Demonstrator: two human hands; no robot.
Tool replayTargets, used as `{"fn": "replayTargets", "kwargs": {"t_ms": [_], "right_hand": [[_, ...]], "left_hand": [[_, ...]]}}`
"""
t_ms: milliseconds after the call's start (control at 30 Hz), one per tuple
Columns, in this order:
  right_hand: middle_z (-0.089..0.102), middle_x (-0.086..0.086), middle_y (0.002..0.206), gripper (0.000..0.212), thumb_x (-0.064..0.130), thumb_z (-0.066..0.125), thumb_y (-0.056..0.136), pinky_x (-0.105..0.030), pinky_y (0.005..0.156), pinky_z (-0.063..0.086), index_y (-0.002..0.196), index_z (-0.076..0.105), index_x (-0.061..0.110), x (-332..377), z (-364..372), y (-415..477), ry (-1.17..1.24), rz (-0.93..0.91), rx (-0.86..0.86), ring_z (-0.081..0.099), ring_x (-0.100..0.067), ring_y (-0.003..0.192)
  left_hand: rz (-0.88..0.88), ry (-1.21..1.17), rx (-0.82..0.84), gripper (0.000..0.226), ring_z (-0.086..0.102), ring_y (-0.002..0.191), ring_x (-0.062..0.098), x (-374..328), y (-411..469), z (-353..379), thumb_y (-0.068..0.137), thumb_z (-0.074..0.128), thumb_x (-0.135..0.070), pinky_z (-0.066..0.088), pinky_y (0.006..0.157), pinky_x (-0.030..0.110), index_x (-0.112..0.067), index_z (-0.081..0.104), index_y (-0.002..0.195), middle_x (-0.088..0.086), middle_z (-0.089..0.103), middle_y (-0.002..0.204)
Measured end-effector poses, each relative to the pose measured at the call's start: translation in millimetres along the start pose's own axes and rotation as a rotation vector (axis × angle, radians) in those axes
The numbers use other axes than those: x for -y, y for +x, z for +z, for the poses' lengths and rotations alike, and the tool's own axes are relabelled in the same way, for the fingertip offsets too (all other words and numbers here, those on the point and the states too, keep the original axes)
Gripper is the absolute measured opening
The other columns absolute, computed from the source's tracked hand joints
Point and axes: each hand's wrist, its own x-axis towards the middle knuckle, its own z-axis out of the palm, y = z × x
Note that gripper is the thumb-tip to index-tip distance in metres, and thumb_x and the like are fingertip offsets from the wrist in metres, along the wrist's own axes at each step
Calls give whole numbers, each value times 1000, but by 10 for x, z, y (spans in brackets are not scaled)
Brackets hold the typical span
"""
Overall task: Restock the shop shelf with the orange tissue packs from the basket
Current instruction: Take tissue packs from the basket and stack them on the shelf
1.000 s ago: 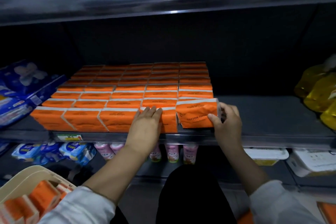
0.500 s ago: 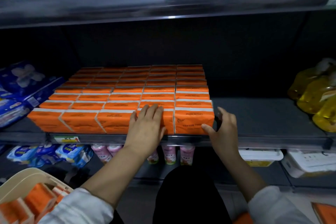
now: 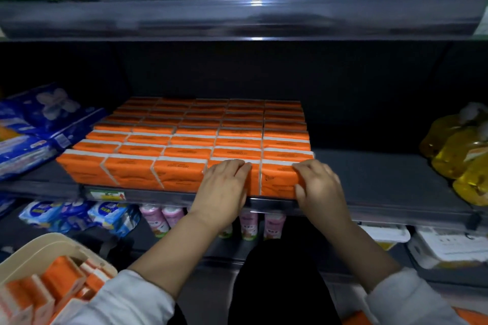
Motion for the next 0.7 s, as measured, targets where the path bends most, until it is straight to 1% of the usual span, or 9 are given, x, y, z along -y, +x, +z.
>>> {"fn": "replayTargets", "kwargs": {"t_ms": [133, 233, 333, 367, 433, 467, 533, 600, 700], "right_hand": [[63, -12, 104, 38, 11, 56, 69, -36, 84, 43, 106, 65, 7, 319, -87, 43, 56, -17, -5, 57, -33, 92], [63, -15, 99, 37, 10, 56, 69, -31, 85, 36, 105, 66, 3, 793, -6, 86, 134, -130, 82, 59, -36, 90], [63, -15, 99, 37, 10, 59, 71, -30, 84, 33, 106, 66, 4, 1377, 198, 46, 159, -244, 191, 59, -37, 91], [63, -16, 101, 36, 8, 62, 73, -30, 84, 34, 108, 66, 4, 1580, 286, 8, 172, -279, 230, 59, -37, 93], [63, -16, 105, 40, 2, 69, 73, -32, 86, 36, 113, 64, 4, 1986, 463, -74, 200, -342, 328, 58, -38, 97], [62, -16, 108, 42, 2, 70, 74, -32, 87, 37, 115, 63, 5, 2181, 548, -114, 219, -368, 377, 57, -37, 100], [61, -14, 113, 43, 6, 70, 77, -32, 91, 37, 119, 61, 6, 2563, 721, -189, 264, -394, 476, 54, -34, 107], [59, -12, 118, 45, 12, 68, 79, -32, 95, 36, 122, 59, 8, 2910, 906, -254, 279, -431, 542, 53, -32, 112], [54, -9, 128, 49, 20, 65, 83, -28, 100, 33, 130, 53, 12, 3367, 1172, -345, 277, -462, 639, 48, -27, 120]], "left_hand": [[-130, 3, -5, 46, 60, 94, 23, 362, -485, -137, 71, 51, -28, 50, 77, 32, -14, 63, 114, 3, 64, 108], [-328, 26, 84, 41, 61, 84, 28, 787, -1110, -163, 69, 52, -28, 54, 69, 35, -15, 65, 106, 5, 63, 97], [-522, 70, 178, 40, 61, 75, 27, 1195, -1856, -233, 69, 41, -32, 54, 60, 35, -17, 67, 96, 4, 61, 85], [-580, 90, 211, 36, 61, 72, 26, 1307, -2104, -283, 68, 44, -32, 53, 58, 33, -19, 68, 93, 3, 61, 82], [-676, 131, 251, 27, 63, 68, 24, 1524, -2594, -340, 63, 65, -31, 52, 55, 30, -19, 70, 86, 1, 62, 78], [-723, 147, 274, 29, 64, 68, 25, 1623, -2822, -360, 59, 75, -30, 52, 54, 30, -18, 71, 85, 2, 63, 78], [-858, 108, 351, 33, 65, 82, 28, 1772, -3223, -449, 68, 76, -31, 54, 63, 35, -18, 70, 98, 5, 64, 91], [-966, 99, 381, 37, 56, 105, 26, 1911, -3571, -505, 87, 58, -36, 48, 83, 36, -20, 60, 120, 5, 59, 114], [-1086, 102, 353, 42, 49, 118, 23, 2110, -3965, -547, 92, 46, -45, 43, 94, 37, -23, 54, 127, 2, 53, 128]]}}
